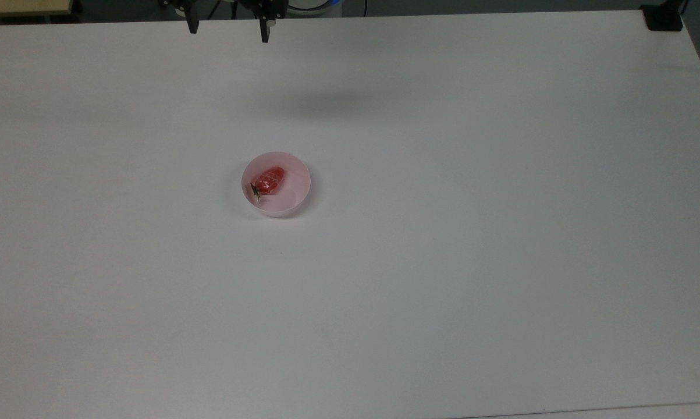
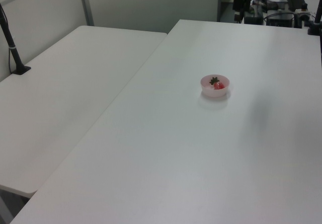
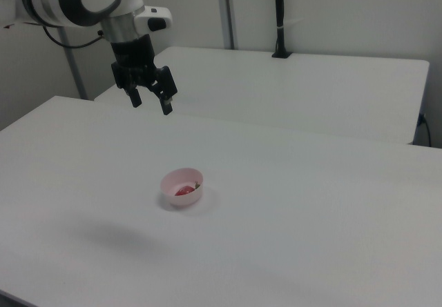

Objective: Pick up strawberry from bowl
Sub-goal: 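Move the open gripper down toward the pink bowl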

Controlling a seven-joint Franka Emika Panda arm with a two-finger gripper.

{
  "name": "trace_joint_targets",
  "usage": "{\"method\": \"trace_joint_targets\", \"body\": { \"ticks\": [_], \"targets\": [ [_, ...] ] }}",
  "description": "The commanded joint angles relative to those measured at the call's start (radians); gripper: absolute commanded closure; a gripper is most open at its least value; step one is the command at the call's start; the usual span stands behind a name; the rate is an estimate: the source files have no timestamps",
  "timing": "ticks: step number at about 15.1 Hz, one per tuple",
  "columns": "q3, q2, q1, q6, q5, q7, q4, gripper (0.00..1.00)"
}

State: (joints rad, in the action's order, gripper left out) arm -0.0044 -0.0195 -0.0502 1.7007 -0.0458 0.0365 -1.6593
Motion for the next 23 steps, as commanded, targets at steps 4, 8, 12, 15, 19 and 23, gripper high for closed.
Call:
{"method": "trace_joint_targets", "body": {
  "ticks": [4,8,12,15,19,23],
  "targets": [
    [0.011,-0.013,-0.011,-0.018,0.006,-0.009,-0.008,0.0],
    [0.011,-0.011,-0.011,-0.016,0.006,-0.009,-0.008,0.0],
    [0.003,-0.011,-0.019,-0.013,0.004,-0.026,-0.008,0.0],
    [-0.003,0.012,-0.026,0.042,-0.009,-0.146,-0.016,0.0],
    [0.001,0.081,-0.034,0.106,-0.014,-0.199,-0.014,0.0],
    [0.001,0.153,-0.034,0.163,-0.02,-0.077,-0.04,0.0]
  ]
}}
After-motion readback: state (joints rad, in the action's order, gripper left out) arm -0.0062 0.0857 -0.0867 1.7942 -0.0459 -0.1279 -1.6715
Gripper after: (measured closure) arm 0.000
